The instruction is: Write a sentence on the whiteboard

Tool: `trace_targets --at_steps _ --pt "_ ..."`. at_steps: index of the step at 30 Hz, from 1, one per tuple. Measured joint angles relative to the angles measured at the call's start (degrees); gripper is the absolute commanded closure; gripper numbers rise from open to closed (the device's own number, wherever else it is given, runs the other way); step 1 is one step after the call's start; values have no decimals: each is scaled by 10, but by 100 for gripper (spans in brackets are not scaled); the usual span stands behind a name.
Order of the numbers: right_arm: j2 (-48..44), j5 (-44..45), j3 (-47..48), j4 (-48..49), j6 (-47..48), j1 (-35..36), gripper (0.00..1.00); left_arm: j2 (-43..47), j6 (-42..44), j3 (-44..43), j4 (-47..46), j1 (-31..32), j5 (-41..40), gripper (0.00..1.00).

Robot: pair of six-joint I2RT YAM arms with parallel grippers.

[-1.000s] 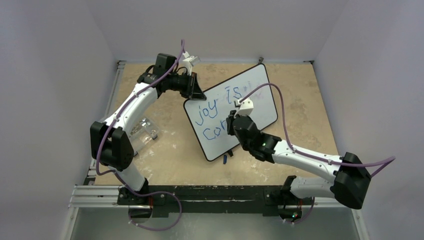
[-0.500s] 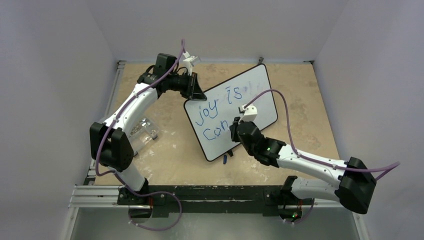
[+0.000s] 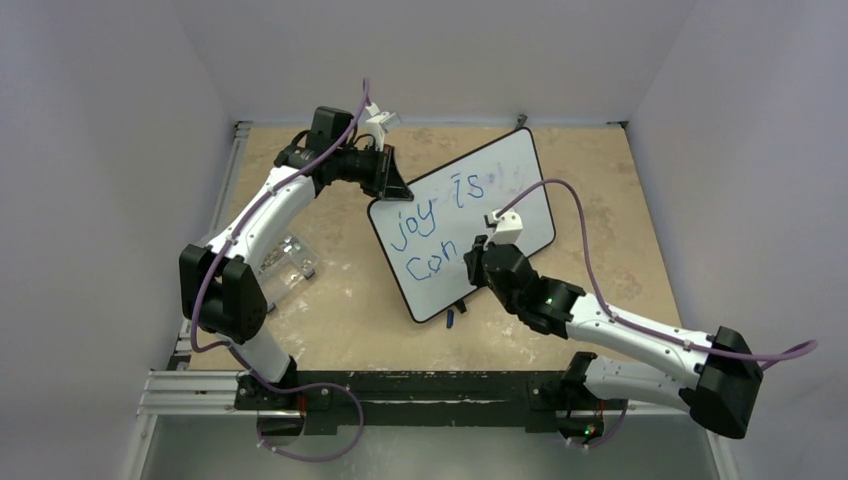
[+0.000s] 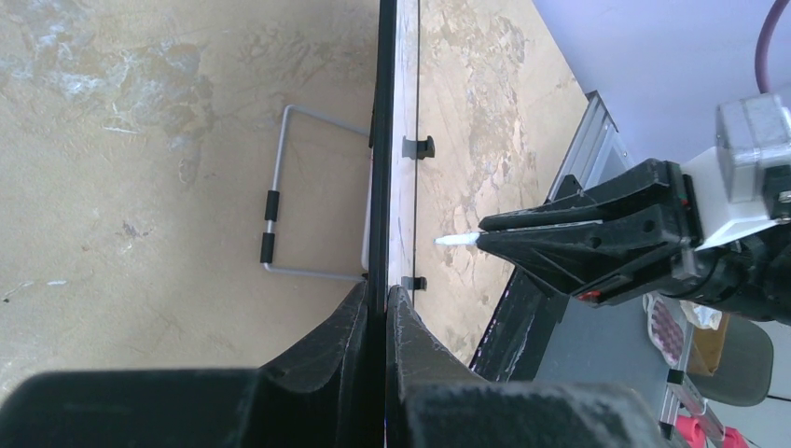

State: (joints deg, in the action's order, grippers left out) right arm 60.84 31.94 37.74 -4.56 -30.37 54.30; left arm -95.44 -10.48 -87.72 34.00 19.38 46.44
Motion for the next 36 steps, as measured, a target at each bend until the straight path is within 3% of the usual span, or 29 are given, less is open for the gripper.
trace_targets --at_steps 7,20,28,36 --pt "-39 -4 11 -5 15 0 100 0 0 0 0 2 0 100" --pt "6 -3 48 8 75 -35 100 0 -5 0 -1 4 0 100" --pt "9 -47 48 38 88 -93 100 2 -5 0 -2 6 -1 100" --pt "32 -94 48 69 90 -106 100 2 -9 0 -2 6 -2 100"
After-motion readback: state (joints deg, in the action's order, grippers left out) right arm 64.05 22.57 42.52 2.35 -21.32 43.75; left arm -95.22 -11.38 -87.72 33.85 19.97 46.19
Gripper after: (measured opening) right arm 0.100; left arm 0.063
